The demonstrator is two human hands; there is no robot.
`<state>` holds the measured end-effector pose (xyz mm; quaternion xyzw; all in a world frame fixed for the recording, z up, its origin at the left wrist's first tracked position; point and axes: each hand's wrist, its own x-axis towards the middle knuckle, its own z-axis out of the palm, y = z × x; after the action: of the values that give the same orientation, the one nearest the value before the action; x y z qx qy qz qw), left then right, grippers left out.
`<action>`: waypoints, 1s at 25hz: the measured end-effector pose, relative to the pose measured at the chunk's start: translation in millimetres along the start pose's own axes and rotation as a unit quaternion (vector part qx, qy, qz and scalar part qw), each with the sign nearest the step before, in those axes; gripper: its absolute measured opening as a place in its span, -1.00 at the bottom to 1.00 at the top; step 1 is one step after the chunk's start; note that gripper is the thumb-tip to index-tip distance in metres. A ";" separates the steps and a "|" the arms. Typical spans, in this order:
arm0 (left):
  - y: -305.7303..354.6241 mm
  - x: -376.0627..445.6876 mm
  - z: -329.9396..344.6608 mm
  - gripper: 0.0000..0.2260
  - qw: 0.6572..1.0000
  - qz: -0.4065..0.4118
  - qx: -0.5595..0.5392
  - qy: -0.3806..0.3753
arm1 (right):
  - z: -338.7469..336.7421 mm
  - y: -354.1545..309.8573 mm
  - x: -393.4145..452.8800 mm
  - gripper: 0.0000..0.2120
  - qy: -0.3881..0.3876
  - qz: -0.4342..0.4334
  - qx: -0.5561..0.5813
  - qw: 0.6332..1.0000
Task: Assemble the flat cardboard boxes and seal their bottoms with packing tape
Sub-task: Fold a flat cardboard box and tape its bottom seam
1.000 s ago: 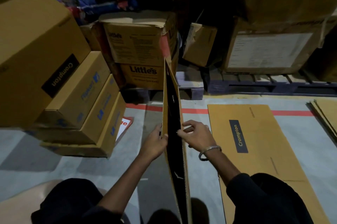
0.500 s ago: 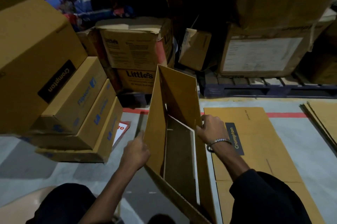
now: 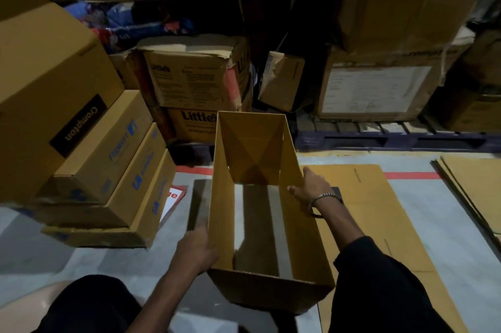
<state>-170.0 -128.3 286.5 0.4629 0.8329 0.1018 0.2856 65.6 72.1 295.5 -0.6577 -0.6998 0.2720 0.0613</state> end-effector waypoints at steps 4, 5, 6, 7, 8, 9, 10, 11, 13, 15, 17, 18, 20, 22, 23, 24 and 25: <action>14.3 7.4 -2.4 -0.43 0.999 0.016 -0.007 0.039 | 12.1 22.9 -43.6 -0.40 -0.080 0.021 -0.071 0.994; 14.9 8.2 -4.4 -0.41 0.999 0.007 -0.015 0.041 | 11.8 27.3 -50.6 -0.45 -0.077 0.018 -0.072 0.994; 14.1 7.0 -6.9 -0.38 0.999 0.001 -0.013 0.036 | 9.3 29.8 -53.9 -0.50 -0.065 0.017 -0.075 0.995; 11.5 4.8 -8.6 -0.36 1.000 -0.001 -0.003 0.031 | 5.5 30.3 -55.3 -0.54 -0.045 0.015 -0.070 0.996; 7.5 1.9 -8.7 -0.36 1.000 -0.003 0.009 0.029 | 3.4 30.1 -54.2 -0.56 -0.024 0.016 -0.067 0.997; 3.6 -2.1 -9.2 -0.35 0.999 0.000 0.016 0.029 | 1.5 26.6 -54.2 -0.58 -0.007 0.014 -0.054 0.998; 0.7 -5.8 -9.8 -0.33 0.999 0.003 0.020 0.028 | 2.4 22.5 -54.3 -0.59 0.001 0.015 -0.045 0.999; -0.6 -9.0 -10.3 -0.29 0.999 0.005 0.026 0.026 | 3.4 17.5 -56.3 -0.58 0.002 0.011 -0.036 0.999; -0.2 -16.5 -11.4 -0.23 0.998 0.011 0.048 0.040 | 9.5 11.6 -60.2 -0.54 -0.012 0.003 -0.034 0.999; 9.2 -29.7 -13.1 -0.26 0.992 0.062 0.058 0.090 | 10.9 10.7 -65.1 -0.51 -0.028 0.000 -0.026 0.999; 26.6 -48.9 -10.3 -0.33 0.982 0.169 0.030 0.085 | 6.1 13.0 -65.7 -0.47 -0.041 -0.004 -0.007 0.999; 34.5 -59.8 -5.8 -0.35 0.974 0.220 0.020 0.038 | 2.5 13.9 -66.0 -0.46 -0.047 -0.003 0.003 0.999; 41.8 -74.2 13.7 -0.34 0.955 0.276 0.081 -0.073 | -3.4 17.9 -66.1 -0.45 -0.051 -0.001 0.023 0.998; 36.3 -70.7 36.9 -0.40 0.933 0.304 0.164 -0.103 | -5.8 25.0 -66.8 -0.45 -0.050 0.006 0.035 0.998; 34.3 -65.1 43.9 -0.44 0.928 0.311 0.183 -0.098 | -4.9 28.9 -67.2 -0.44 -0.049 0.004 0.039 0.998; 34.7 -60.3 47.4 -0.46 0.928 0.313 0.184 -0.085 | -3.3 32.8 -66.9 -0.43 -0.049 0.000 0.043 0.998; 36.8 -54.8 49.2 -0.48 0.930 0.315 0.177 -0.072 | -2.1 36.6 -67.2 -0.42 -0.050 -0.005 0.046 0.998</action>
<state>-93.3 -158.1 283.2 0.7506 0.6260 0.0041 0.2114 107.6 8.1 298.7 -0.6364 -0.6917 0.3365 0.0576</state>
